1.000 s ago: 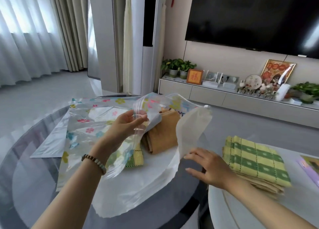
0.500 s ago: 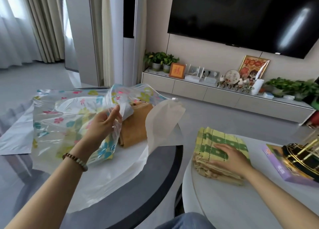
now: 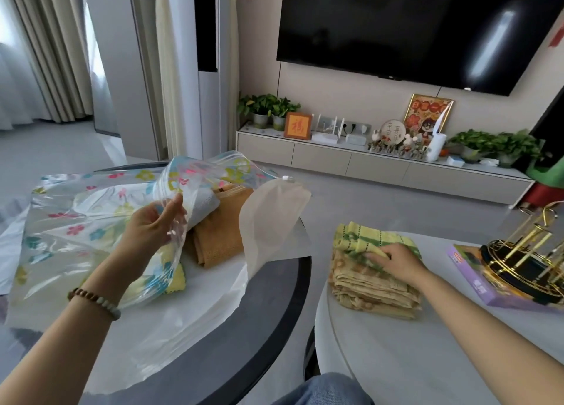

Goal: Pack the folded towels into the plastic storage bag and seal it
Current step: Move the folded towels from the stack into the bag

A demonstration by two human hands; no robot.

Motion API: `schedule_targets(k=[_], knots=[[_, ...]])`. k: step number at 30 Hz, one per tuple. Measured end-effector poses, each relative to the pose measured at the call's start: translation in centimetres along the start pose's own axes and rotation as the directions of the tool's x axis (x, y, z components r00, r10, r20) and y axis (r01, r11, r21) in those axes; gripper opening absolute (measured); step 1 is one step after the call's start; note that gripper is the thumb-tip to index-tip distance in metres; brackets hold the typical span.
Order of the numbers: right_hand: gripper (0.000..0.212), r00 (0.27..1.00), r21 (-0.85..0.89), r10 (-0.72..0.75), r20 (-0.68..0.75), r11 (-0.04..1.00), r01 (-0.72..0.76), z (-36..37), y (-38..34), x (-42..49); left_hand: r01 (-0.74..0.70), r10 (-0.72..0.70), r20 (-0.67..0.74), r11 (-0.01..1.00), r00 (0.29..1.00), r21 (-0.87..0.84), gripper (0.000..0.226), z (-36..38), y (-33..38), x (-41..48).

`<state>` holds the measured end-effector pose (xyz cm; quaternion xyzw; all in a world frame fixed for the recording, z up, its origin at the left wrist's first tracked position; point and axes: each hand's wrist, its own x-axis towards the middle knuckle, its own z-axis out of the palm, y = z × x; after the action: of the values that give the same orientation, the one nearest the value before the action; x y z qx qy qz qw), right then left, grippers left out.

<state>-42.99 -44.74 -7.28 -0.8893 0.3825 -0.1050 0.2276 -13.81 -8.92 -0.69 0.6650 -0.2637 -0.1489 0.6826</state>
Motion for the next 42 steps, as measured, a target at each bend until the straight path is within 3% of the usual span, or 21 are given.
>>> schedule_targets(k=[5,8,12,14,18,22,24,26,29,31,32,34,35,36,38,40,42], knots=[[0.058,0.992,0.204,0.021,-0.122,0.979,0.005,-3.6,-3.5,-0.4,0.077,-0.075,0.025,0.992,0.997,-0.096,0.017,-2.2,1.3,0.1],[0.060,0.992,0.309,0.064,-0.108,0.951,-0.027,-5.6,-7.6,-1.8,0.083,-0.081,0.030,0.994,0.996,-0.077,0.011,-3.8,2.2,0.1],[0.073,0.997,0.472,0.072,0.038,0.878,-0.081,-5.1,-12.5,-3.6,0.009,-0.008,-0.004,0.994,1.000,0.111,0.013,-5.3,3.7,-0.2],[0.061,0.987,0.550,0.043,0.157,0.826,-0.123,-4.2,-15.8,-5.1,-0.079,0.086,-0.021,0.972,0.996,0.221,0.017,-5.9,4.4,-0.3],[0.049,0.889,0.731,-0.146,0.434,0.634,-0.253,0.1,-22.0,-7.1,-0.143,0.155,-0.026,0.953,0.988,0.266,0.019,-7.4,5.4,-0.7],[0.058,0.774,0.710,-0.231,0.590,0.605,-0.361,7.2,-28.6,-7.9,-0.174,0.183,-0.016,0.952,0.983,0.253,0.019,-9.0,5.8,-0.9],[0.059,0.750,0.706,-0.244,0.615,0.594,-0.386,10.1,-31.9,-7.3,-0.209,0.217,-0.006,0.946,0.976,0.247,0.019,-9.5,6.1,-0.9],[0.052,0.773,0.752,-0.257,0.579,0.535,-0.385,12.3,-34.7,-6.2,-0.245,0.252,0.005,0.937,0.968,0.249,0.019,-10.0,6.4,-0.8],[0.045,0.872,0.851,-0.139,0.470,0.335,-0.405,14.8,-37.3,-4.9,-0.271,0.274,0.020,0.932,0.962,0.243,0.018,-10.8,6.8,-0.5],[0.044,0.947,0.881,0.004,0.322,0.365,-0.301,16.6,-37.0,-4.7,-0.272,0.271,0.033,0.936,0.962,0.225,0.018,-10.9,6.9,-0.2],[0.048,0.976,0.853,0.028,0.217,0.480,-0.204,17.5,-36.6,-5.2,-0.268,0.266,0.037,0.938,0.963,0.219,0.018,-11.2,6.8,-0.1],[0.062,0.992,0.605,-0.109,-0.059,0.786,0.122,19.2,-34.7,-6.2,-0.260,0.256,0.048,0.944,0.966,0.203,0.019,-11.6,6.5,0.0],[0.065,0.947,0.402,-0.277,-0.166,0.858,0.321,20.1,-33.4,-6.4,-0.248,0.242,0.053,0.951,0.969,0.186,0.018,-11.7,6.3,0.1],[0.064,0.873,0.211,-0.453,-0.181,0.849,0.484,20.9,-32.4,-6.5,-0.229,0.222,0.061,0.959,0.973,0.165,0.018,-11.8,6.0,0.1],[0.058,0.753,-0.038,-0.658,-0.010,0.753,0.657,22.3,-31.6,-6.4,-0.188,0.178,0.100,0.977,0.979,0.103,0.018,-11.6,5.5,0.1],[0.055,0.710,-0.134,-0.686,0.159,0.698,0.704,23.7,-31.7,-6.0,-0.146,0.142,0.147,0.989,0.979,0.018,0.018,-11.3,5.1,-0.2],[0.053,0.728,-0.186,-0.649,0.223,0.704,0.685,24.5,-32.0,-4.9,-0.113,0.117,0.182,0.993,0.976,-0.032,0.019,-11.1,4.7,-0.4]])
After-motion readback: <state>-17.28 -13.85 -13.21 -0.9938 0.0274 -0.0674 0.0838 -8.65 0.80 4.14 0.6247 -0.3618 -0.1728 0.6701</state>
